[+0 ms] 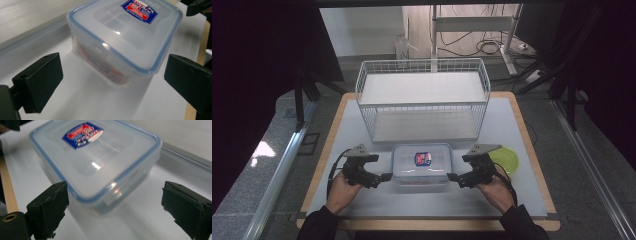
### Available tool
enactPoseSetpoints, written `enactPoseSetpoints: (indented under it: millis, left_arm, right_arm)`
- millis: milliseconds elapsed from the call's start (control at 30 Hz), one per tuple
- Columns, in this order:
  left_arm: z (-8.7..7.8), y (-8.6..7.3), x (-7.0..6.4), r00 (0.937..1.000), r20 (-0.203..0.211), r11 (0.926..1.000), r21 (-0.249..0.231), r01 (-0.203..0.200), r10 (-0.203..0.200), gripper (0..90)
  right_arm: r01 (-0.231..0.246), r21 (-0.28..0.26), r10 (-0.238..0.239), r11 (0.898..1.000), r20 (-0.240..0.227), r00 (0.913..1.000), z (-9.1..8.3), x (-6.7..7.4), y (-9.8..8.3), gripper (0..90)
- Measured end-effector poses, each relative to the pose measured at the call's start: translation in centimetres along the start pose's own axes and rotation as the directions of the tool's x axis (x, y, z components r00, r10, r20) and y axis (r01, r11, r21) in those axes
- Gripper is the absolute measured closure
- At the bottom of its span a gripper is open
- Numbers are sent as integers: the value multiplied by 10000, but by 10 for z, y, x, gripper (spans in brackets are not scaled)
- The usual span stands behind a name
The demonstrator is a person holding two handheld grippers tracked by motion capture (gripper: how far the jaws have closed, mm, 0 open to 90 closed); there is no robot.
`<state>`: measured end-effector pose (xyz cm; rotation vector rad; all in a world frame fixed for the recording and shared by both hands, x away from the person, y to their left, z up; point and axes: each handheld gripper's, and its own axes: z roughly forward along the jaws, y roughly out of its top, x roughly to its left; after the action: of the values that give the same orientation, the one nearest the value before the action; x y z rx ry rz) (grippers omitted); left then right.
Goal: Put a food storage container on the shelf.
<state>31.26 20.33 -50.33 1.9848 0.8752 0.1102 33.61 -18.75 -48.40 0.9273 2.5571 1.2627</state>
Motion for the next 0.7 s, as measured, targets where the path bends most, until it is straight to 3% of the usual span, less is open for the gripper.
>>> enactPoseSetpoints:
  millis: [100,267,333,367,467,567,700]
  left_arm:
    - [10,3,4,9996,130,9993,290,236,-239,16]
    - [25,8,12,9962,520,9957,643,660,-694,0]
    - [31,9,16,9913,953,9939,709,843,-908,0]
    - [35,10,17,9880,1165,9927,763,932,-1017,0]
    - [44,13,18,9781,1716,9903,937,1026,-1176,0]
    - [47,14,20,9734,1828,9873,1036,1208,-1383,0]
    - [47,12,22,9611,2046,9786,1276,1616,-1854,0]
  right_arm:
    - [-353,194,359,9992,-292,9989,9,-4,4,54]
    - [-1067,589,1122,9925,-999,9886,21,-11,7,10]
    - [-1085,912,1187,9899,-1154,9862,27,-12,10,0]
    - [-1209,1246,1390,9848,-1487,9791,32,-13,13,0]
    - [-1338,1281,1537,9827,-1607,9750,36,-13,17,0]
    - [-1332,1234,1478,9834,-1180,9820,38,-16,23,9]
    - [-2071,1720,2361,9631,-1695,9568,48,-21,24,0]
